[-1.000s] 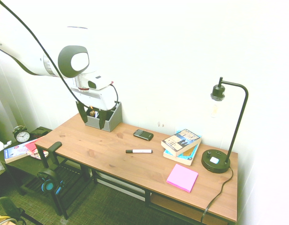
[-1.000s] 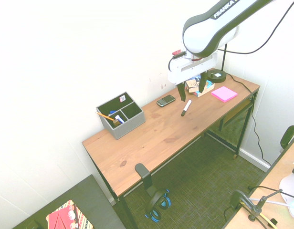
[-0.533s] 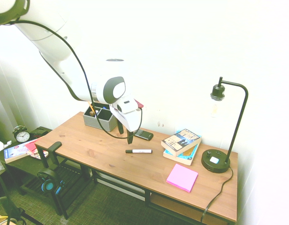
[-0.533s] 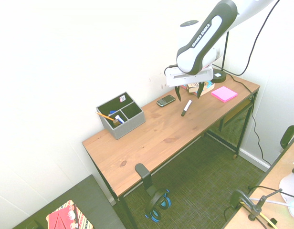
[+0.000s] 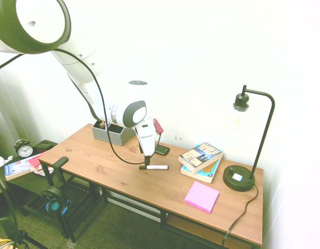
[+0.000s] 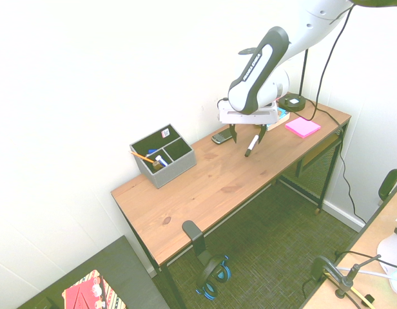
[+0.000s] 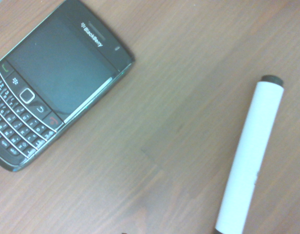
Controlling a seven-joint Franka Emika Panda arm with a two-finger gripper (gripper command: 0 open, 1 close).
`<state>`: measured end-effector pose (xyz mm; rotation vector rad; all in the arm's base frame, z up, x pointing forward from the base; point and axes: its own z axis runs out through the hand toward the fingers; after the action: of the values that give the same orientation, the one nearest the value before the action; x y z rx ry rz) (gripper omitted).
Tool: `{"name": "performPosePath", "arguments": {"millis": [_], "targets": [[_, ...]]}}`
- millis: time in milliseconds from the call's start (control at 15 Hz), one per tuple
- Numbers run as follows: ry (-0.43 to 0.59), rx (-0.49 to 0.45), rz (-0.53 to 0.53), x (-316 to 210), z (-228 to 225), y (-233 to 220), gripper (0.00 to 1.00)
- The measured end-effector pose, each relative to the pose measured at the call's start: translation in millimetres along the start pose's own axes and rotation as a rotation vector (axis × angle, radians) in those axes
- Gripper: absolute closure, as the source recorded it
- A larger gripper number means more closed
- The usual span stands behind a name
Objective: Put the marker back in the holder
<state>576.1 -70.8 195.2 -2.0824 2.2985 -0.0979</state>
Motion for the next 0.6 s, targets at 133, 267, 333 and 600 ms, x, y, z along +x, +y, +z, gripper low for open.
{"name": "performPosePath", "arguments": {"millis": [133, 267, 333, 600], "targets": [[-0.011, -0.006, 0.0, -1, 13, -4, 1.0], [-0.024, -0.012, -0.001, -5, 23, -8, 1.0], [-0.028, -0.016, -0.001, -7, 28, -9, 1.0], [-0.045, -0.014, -0.013, -6, 35, -16, 1.0]]}}
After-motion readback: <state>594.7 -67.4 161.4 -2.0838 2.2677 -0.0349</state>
